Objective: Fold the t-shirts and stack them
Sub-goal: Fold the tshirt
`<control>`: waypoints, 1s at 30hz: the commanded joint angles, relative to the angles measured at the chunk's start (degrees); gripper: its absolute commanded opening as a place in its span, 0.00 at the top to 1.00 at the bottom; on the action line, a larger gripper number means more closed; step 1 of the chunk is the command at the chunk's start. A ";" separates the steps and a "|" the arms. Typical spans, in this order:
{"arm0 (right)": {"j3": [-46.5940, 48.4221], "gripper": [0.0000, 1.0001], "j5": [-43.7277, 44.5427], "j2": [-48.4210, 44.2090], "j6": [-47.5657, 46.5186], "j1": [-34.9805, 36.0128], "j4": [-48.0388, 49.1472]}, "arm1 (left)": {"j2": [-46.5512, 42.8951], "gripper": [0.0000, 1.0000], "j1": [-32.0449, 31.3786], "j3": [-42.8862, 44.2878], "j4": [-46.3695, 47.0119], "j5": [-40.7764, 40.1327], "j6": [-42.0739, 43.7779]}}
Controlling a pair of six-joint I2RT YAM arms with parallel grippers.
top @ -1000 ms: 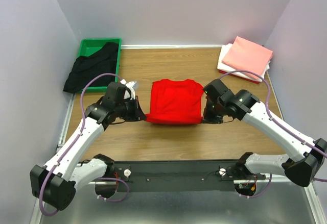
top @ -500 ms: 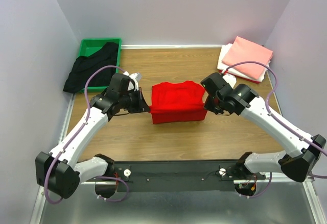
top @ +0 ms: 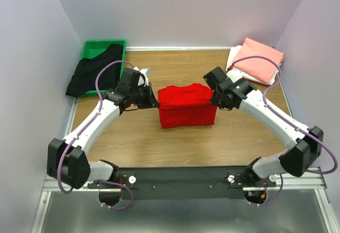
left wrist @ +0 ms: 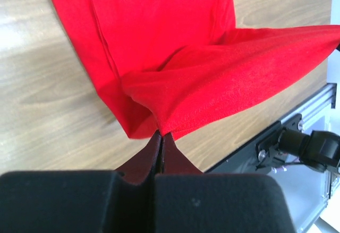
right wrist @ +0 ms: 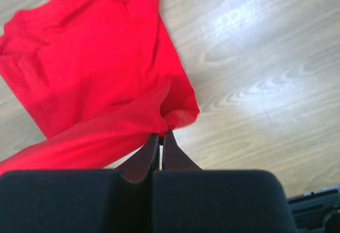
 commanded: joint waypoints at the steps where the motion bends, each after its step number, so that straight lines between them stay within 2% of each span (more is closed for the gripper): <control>1: 2.99 0.99 5.40 2.54 -3.94 -2.63 2.08 | 2.54 1.00 1.86 1.80 1.21 -1.42 2.66; 16: 9.67 1.00 1.44 15.19 -13.09 -8.79 9.29 | 13.62 1.00 6.26 5.40 4.54 0.61 6.88; 30: 15.20 1.00 -1.46 27.06 -20.30 -12.39 15.27 | 27.95 1.00 8.28 10.67 12.02 5.27 5.30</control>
